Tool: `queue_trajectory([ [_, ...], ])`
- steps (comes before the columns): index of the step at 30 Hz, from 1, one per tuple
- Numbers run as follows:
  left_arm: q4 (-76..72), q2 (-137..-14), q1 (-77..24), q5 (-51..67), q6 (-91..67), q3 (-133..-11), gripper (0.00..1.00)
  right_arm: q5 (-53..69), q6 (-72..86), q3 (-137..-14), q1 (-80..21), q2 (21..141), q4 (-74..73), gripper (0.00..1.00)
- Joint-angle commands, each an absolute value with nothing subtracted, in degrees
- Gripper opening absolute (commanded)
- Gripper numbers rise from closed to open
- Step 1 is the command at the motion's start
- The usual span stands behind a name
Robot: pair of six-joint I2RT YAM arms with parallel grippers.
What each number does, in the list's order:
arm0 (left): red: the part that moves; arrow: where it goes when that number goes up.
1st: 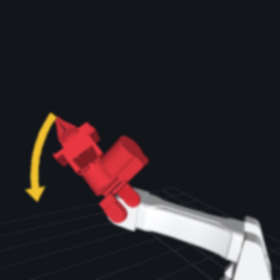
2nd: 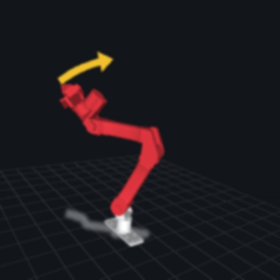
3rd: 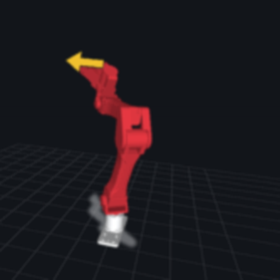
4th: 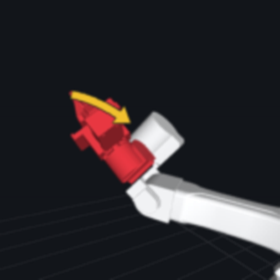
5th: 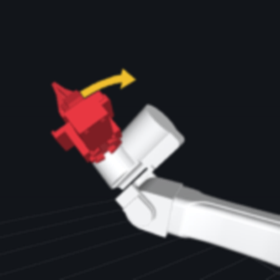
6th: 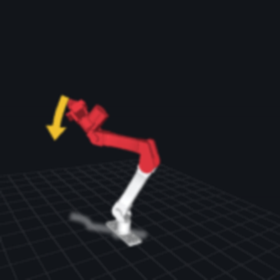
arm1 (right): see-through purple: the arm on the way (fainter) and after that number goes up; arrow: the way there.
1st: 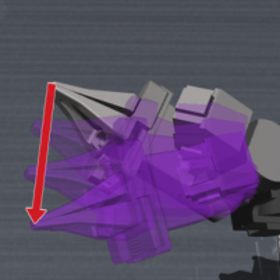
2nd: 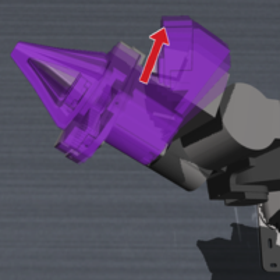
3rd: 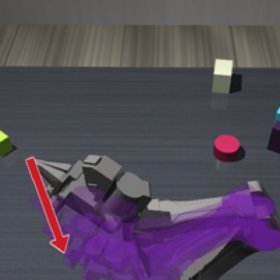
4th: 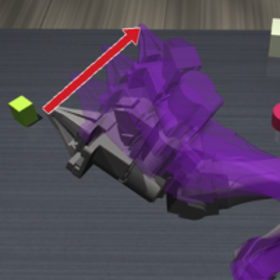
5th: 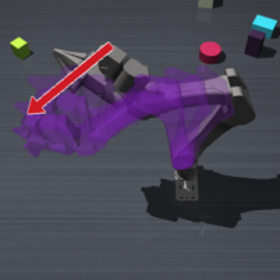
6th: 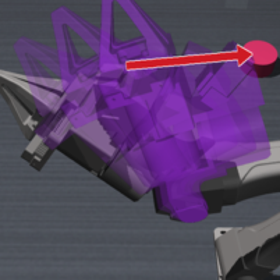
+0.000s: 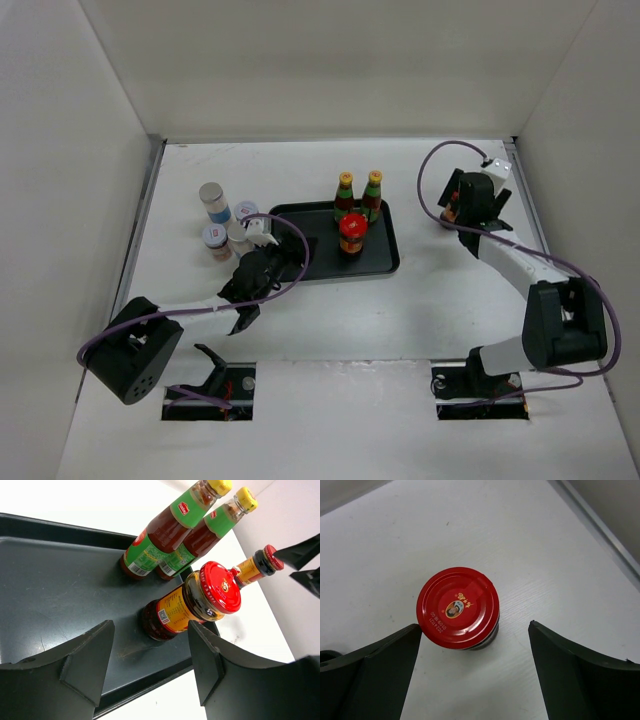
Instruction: Organize the condiment bottles
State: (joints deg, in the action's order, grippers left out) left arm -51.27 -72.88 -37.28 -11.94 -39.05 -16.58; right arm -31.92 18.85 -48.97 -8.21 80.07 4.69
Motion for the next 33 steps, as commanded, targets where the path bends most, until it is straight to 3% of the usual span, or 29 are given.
queue_trajectory([
  [1, -54.8, -72.9, -37.6, -11.3, -39.4, -16.7, 0.58, -25.7, 19.3, -52.9, -6.1, 81.8, 5.6, 0.95],
  [12, -54.6, -71.7, -37.7, -11.7, -38.8, -16.4, 0.58, -22.8, 20.6, -54.5, -5.8, 87.9, 8.3, 0.82],
  [18, -54.8, -72.0, -37.7, -11.8, -38.8, -16.4, 0.58, -25.3, 20.0, -53.9, -6.3, 84.4, 9.0, 0.60],
  [20, -55.0, -72.5, -37.7, -11.8, -38.7, -16.5, 0.58, -26.4, 18.8, -52.5, -8.6, 80.6, 10.4, 0.57],
  [28, -55.0, -72.9, -37.9, -11.5, -39.0, -16.8, 0.58, -27.1, 16.7, -51.1, -20.9, 69.4, 10.8, 0.54],
  [33, -54.9, -72.4, -38.2, -11.8, -38.8, -16.9, 0.58, -26.8, 17.1, -51.9, -29.0, 70.8, 11.9, 0.54],
])
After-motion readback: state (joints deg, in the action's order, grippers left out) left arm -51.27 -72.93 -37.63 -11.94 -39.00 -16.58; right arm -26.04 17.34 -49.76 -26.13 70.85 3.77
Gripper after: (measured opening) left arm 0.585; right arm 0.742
